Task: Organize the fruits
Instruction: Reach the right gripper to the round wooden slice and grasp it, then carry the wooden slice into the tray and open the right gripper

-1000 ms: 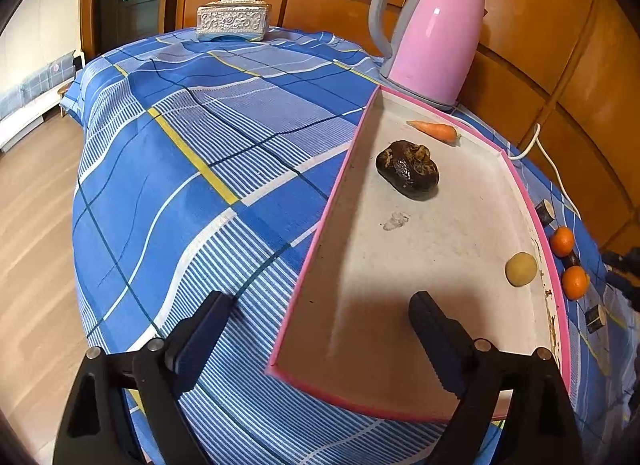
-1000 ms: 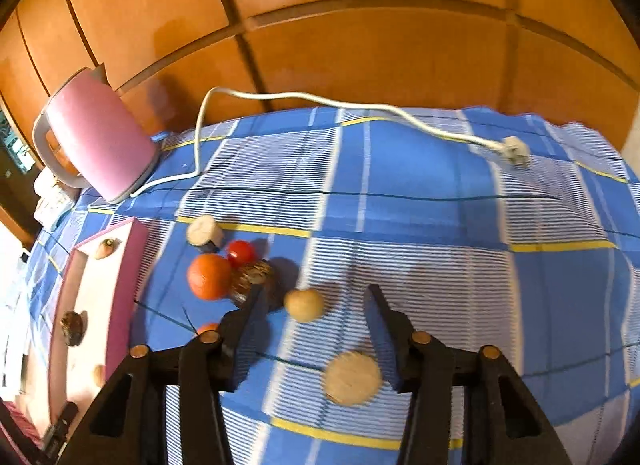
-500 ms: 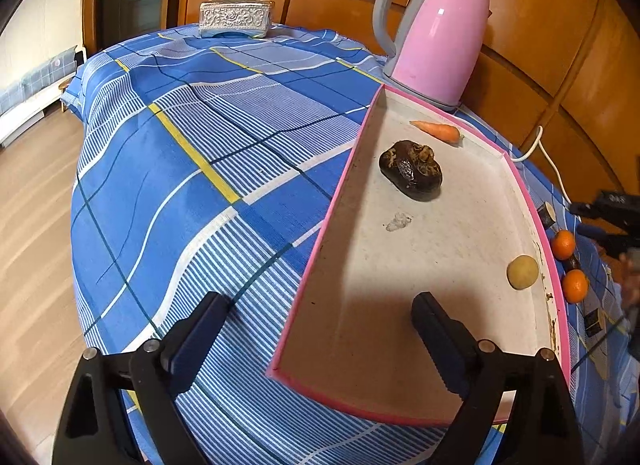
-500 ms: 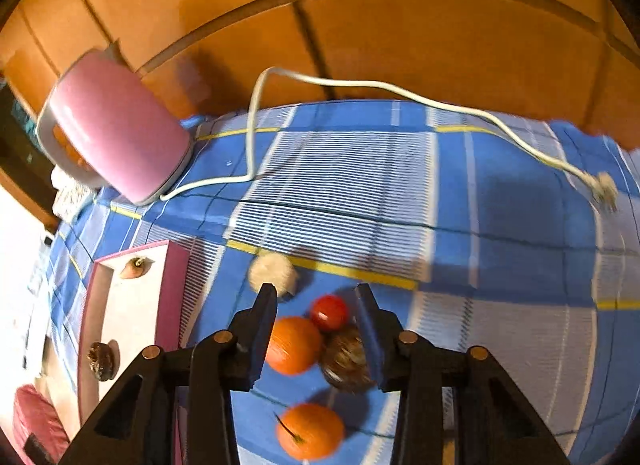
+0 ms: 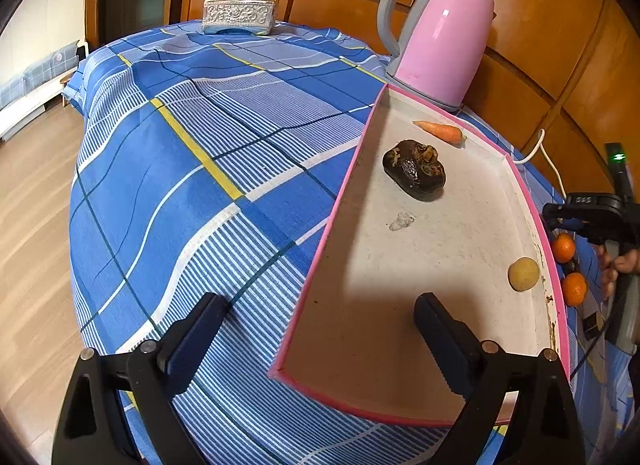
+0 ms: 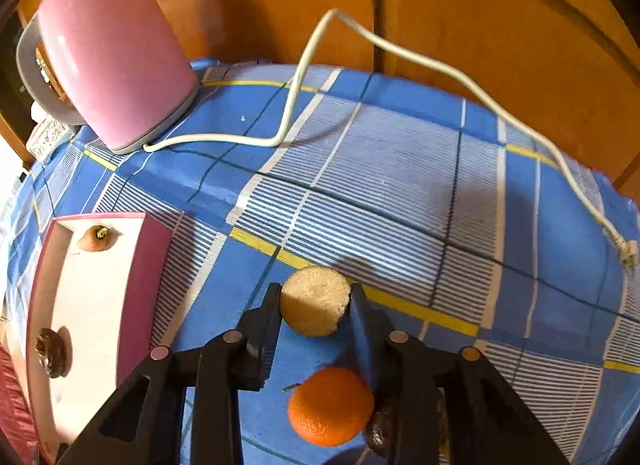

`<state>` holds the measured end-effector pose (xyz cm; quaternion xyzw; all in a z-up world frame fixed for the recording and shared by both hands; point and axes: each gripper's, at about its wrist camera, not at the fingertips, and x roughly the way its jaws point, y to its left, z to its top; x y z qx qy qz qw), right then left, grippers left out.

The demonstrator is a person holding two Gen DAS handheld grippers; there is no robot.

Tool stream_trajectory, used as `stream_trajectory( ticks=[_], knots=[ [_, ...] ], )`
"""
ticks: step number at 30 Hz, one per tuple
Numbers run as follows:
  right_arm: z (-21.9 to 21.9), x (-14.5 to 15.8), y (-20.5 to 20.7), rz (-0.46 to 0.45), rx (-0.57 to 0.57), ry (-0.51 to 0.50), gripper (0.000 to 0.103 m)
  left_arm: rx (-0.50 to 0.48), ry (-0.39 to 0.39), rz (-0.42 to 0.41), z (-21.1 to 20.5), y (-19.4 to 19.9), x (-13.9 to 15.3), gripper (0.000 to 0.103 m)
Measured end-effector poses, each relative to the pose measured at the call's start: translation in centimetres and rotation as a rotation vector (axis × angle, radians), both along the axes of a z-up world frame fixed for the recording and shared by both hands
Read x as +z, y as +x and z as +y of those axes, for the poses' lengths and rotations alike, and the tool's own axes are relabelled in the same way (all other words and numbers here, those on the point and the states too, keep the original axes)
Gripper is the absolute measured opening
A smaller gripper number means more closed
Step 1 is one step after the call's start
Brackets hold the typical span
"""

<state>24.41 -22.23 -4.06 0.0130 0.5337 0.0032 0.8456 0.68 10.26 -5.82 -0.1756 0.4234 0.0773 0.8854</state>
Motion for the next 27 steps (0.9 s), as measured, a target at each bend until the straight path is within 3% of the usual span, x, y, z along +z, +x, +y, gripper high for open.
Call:
stream_trajectory(
  ticks=[12,27],
  knots=[
    [-0.1,5.3,-6.0,-0.178,0.023,0.053,0.033,0.003,0.007,-0.003,0.0,-0.2,0.1,0.097],
    [-3.6,4.3,-15.9,-0.157,-0.030,0.105,0.033,0.001,0.053,-0.032,-0.7,-0.9,1.1,0.097]
  ],
)
